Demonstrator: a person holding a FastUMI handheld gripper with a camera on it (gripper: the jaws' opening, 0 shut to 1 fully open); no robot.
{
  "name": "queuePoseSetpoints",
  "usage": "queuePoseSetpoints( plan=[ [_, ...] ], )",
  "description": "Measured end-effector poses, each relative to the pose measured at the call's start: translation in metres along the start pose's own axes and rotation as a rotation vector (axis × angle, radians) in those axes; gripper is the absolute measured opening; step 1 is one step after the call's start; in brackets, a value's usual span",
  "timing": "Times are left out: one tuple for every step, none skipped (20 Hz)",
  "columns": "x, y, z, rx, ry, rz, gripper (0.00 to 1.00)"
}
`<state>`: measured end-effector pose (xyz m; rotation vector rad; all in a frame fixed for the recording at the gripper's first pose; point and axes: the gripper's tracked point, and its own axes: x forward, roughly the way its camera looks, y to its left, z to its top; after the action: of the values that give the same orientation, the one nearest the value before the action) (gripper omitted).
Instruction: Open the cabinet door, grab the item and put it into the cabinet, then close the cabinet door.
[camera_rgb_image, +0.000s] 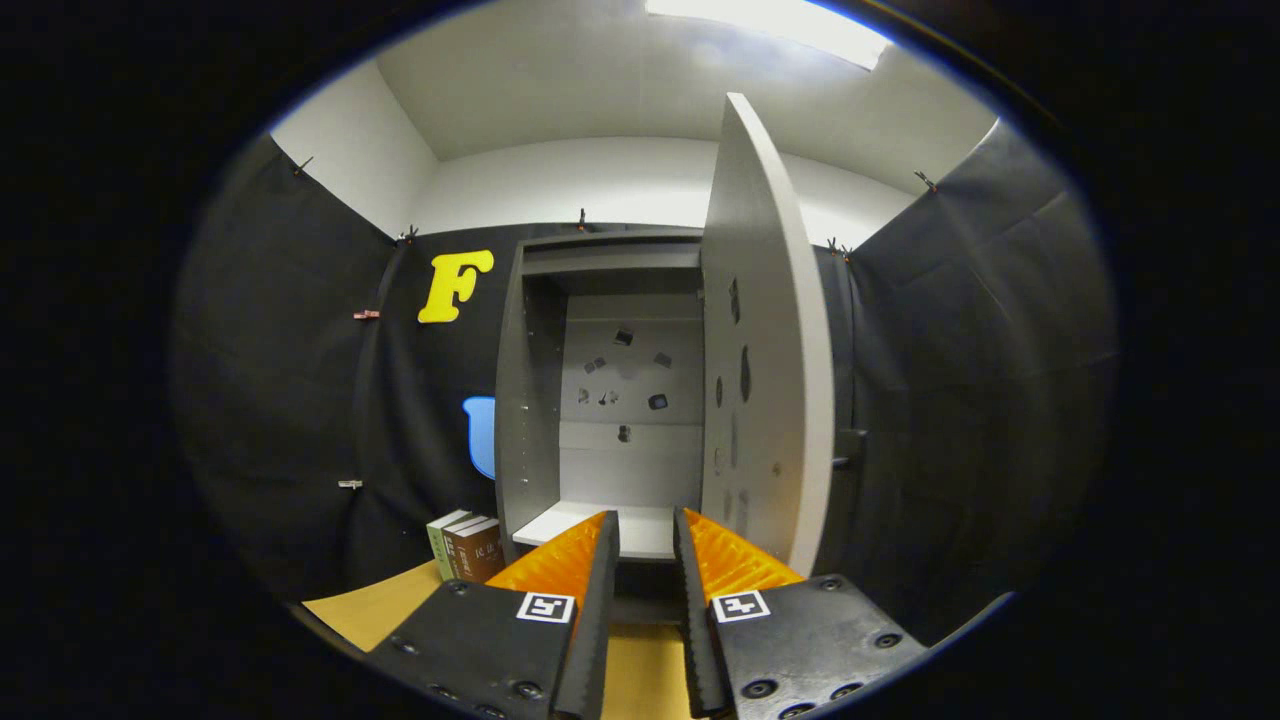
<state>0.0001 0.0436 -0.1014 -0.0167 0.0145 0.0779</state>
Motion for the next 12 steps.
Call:
queuePoseSetpoints(
  plan=[
    [0.005, 0.006, -0.012, 0.0, 0.026, -0.016, 0.36],
    [0.01, 0.013, -0.026, -0.003, 0.054, -0.03, 0.35],
    [0.015, 0.02, -0.042, -0.007, 0.086, -0.046, 0.34],
    [0.019, 0.027, -0.058, -0.008, 0.116, -0.059, 0.34],
    [0.022, 0.034, -0.072, -0.005, 0.144, -0.067, 0.34],
    [0.027, 0.043, -0.086, 0.001, 0.175, -0.072, 0.34],
    [0.03, 0.051, -0.099, 0.009, 0.204, -0.074, 0.34],
    [0.033, 0.058, -0.113, 0.018, 0.233, -0.076, 0.35],
    [0.036, 0.065, -0.126, 0.028, 0.26, -0.075, 0.34],
    [0.036, 0.068, -0.142, 0.032, 0.293, -0.079, 0.37],
    [0.036, 0.072, -0.158, 0.029, 0.329, -0.084, 0.4],
    [0.037, 0.075, -0.175, 0.025, 0.368, -0.088, 0.43]
  ],
)
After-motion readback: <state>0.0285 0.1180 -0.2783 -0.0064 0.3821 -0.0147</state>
